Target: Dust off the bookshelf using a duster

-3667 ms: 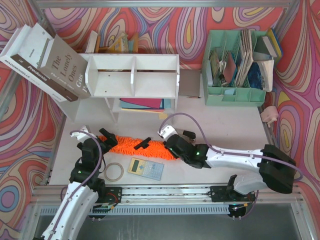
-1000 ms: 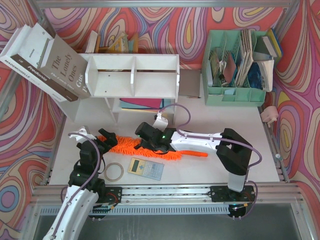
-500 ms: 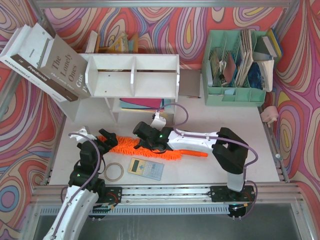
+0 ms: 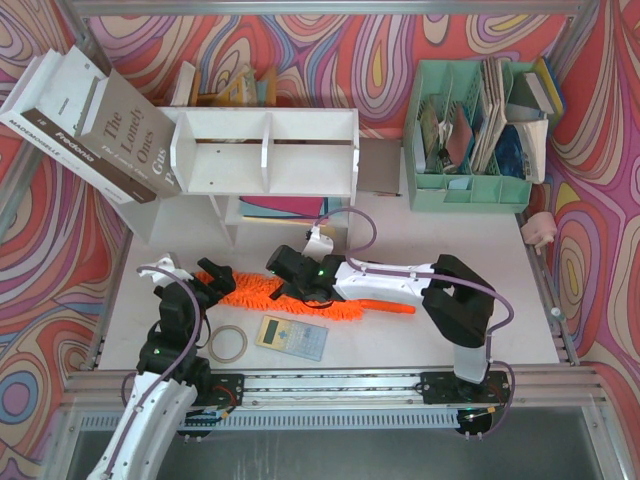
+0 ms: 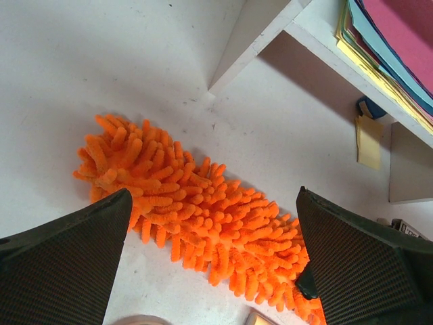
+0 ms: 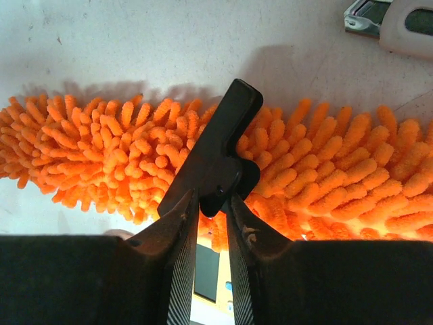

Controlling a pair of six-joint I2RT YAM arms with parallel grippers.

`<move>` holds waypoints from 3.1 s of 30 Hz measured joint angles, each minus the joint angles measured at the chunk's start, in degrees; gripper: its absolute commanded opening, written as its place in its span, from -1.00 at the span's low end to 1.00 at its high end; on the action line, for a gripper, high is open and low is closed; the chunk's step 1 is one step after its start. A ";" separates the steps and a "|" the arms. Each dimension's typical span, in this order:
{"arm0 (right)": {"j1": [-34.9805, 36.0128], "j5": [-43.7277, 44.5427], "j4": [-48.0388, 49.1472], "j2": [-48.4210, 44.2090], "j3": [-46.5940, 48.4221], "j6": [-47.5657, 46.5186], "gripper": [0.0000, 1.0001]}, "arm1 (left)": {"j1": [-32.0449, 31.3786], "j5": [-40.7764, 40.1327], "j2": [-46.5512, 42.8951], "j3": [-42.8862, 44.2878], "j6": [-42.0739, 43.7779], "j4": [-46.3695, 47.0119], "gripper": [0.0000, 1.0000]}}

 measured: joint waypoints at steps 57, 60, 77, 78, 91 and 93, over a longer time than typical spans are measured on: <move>-5.60 3.04 10.19 -11.19 -10.47 -28.61 0.10 | 0.00 -0.92 0.63 0.20 -3.08 -1.51 0.97; -5.60 -1.68 15.21 -13.79 -13.99 -40.35 0.16 | 0.00 -1.75 2.43 1.62 -6.64 -4.39 0.97; -2.62 -15.96 27.21 -13.81 -20.92 -72.67 0.65 | 0.00 -5.97 6.38 8.98 -19.61 -16.09 0.97; -2.58 -16.06 27.47 -13.62 -20.92 -73.55 0.66 | 0.00 -6.08 6.67 8.98 -20.02 -16.35 0.96; -2.58 -16.35 28.17 -8.46 -20.92 -78.60 0.56 | 0.00 -5.64 11.32 8.98 -24.28 -16.65 0.97; -2.58 -16.35 28.30 -8.04 -20.92 -78.84 0.51 | 0.00 -5.49 12.07 8.98 -24.72 -16.33 0.96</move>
